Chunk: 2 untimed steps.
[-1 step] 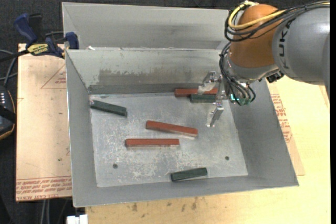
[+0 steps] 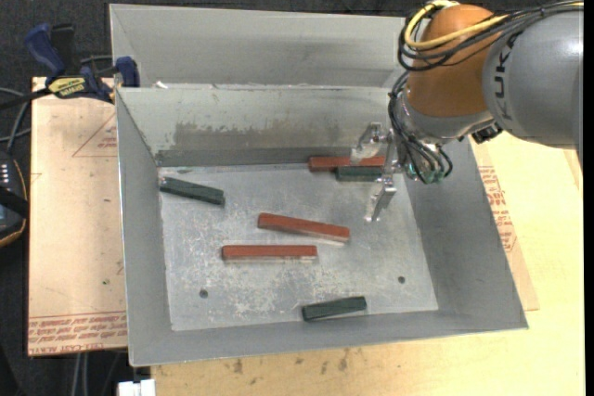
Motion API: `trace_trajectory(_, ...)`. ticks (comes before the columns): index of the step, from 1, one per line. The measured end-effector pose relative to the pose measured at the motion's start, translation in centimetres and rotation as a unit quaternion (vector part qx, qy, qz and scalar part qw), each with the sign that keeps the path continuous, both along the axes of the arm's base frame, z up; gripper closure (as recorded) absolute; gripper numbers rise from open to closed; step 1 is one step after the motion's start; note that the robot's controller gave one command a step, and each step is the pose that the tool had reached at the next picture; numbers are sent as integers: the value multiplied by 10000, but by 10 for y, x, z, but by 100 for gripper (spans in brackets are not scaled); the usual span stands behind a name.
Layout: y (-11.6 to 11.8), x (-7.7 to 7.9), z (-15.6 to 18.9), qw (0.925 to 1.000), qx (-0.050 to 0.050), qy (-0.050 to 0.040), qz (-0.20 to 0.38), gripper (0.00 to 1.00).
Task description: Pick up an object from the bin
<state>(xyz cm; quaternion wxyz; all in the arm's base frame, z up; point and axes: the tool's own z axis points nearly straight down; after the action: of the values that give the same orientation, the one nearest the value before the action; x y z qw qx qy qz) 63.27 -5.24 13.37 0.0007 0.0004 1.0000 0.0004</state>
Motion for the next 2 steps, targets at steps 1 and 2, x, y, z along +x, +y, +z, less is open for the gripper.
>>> trace_trajectory(1,26,22,-48,9960,13,-127,-886,100)
trace_trajectory(2,26,22,-48,9960,13,-125,-885,100)
